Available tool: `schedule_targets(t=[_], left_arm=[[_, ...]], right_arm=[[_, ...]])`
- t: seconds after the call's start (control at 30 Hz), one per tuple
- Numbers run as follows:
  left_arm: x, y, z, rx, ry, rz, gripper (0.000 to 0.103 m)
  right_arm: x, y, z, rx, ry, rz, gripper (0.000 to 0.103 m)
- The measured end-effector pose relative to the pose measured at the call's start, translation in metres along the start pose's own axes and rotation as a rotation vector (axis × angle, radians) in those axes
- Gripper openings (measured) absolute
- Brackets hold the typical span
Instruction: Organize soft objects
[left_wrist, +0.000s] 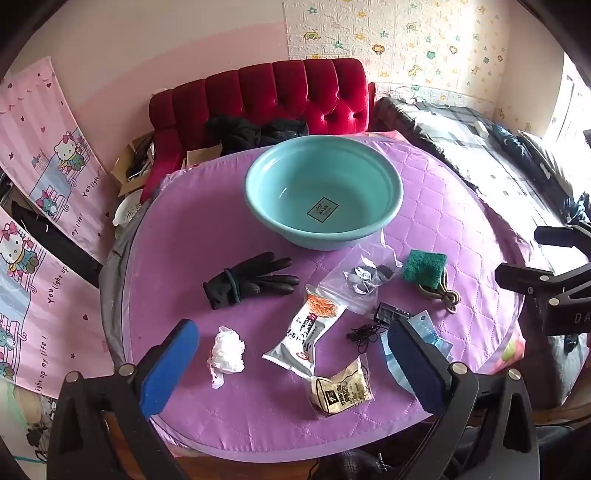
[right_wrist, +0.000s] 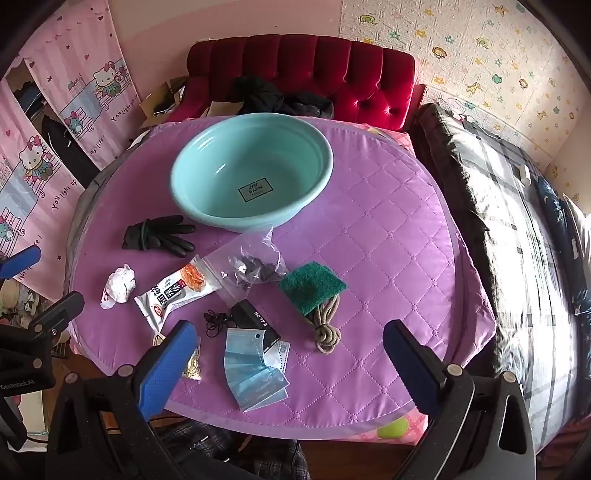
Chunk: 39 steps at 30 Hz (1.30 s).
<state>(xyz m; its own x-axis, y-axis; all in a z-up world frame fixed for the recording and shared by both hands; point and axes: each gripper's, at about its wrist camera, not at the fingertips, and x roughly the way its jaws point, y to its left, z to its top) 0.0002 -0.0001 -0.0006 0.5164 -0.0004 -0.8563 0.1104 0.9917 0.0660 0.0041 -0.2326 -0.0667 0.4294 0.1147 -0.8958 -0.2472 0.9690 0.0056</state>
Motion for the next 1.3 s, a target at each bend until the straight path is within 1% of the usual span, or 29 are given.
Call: schedule_targets(t=[0.27, 0.3, 0.47, 0.67, 1.3], left_arm=[[0.001, -0.003, 0.002, 0.001, 0.011, 0.005, 0.103], [-0.001, 0.001, 0.001, 0.0, -0.004, -0.004, 0.103], [-0.002, 0.0, 0.002, 0.005, -0.008, -0.003, 0.103], [0.0, 0.003, 0.001, 0.008, -0.018, -0.006, 0.103], [0.002, 0.009, 0.001, 0.002, -0.023, -0.006, 0.103]], right_arm=[[-0.001, 0.003, 0.001, -0.002, -0.008, -0.018, 0.103], [-0.001, 0.004, 0.001, -0.001, -0.008, -0.018, 0.103], [-0.001, 0.002, 0.001, -0.005, -0.011, -0.006, 0.103], [-0.002, 0.001, 0.002, -0.003, -0.016, -0.011, 0.103], [-0.004, 0.0, 0.007, 0.005, -0.025, -0.016, 0.103]])
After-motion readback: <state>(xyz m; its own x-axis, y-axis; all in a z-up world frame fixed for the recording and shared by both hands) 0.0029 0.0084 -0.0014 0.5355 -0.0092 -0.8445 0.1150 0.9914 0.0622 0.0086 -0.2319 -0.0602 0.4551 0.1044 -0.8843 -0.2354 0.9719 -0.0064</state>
